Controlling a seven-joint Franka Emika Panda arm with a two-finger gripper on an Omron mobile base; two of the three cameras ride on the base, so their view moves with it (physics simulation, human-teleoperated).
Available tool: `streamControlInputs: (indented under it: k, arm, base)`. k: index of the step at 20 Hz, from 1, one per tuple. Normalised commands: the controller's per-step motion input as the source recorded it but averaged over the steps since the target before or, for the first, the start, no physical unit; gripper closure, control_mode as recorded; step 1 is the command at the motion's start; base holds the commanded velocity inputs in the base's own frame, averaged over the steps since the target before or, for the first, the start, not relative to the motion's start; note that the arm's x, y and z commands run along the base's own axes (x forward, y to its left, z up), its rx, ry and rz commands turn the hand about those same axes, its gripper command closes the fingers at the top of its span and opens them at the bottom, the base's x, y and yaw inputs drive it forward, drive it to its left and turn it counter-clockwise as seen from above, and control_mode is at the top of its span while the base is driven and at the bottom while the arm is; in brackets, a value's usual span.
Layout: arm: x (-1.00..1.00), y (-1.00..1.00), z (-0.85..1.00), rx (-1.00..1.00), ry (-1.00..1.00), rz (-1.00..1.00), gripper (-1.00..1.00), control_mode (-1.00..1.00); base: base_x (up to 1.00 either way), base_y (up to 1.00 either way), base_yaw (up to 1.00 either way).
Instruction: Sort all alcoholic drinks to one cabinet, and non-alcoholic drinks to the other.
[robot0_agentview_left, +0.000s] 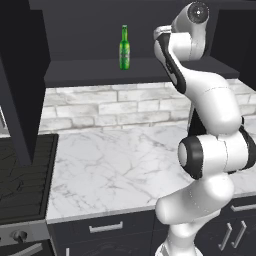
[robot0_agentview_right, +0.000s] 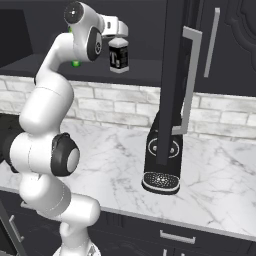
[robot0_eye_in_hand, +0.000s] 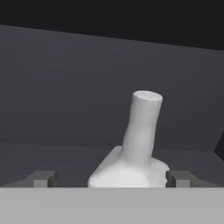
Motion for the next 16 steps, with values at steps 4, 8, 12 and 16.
streamControlInputs:
  k: [4, 8, 12, 16]
  arm:
    - [-0.04, 0.00, 0.00, 0.00, -0.03, 0.00, -1.00, -1.00]
    - [-0.22, 0.00, 0.00, 0.00, -0.04, 0.00, -1.00, -1.00]
    - [-0.39, 0.00, 0.00, 0.00, -0.02, 0.00, -1.00, -1.00]
    - [-0.44, 0.00, 0.00, 0.00, 0.00, 0.00, -1.00, -1.00]
  base:
    - [0.00, 0.00, 0.00]
    - [0.00, 0.00, 0.00]
    - [0.00, 0.00, 0.00]
    - [0.00, 0.00, 0.00]
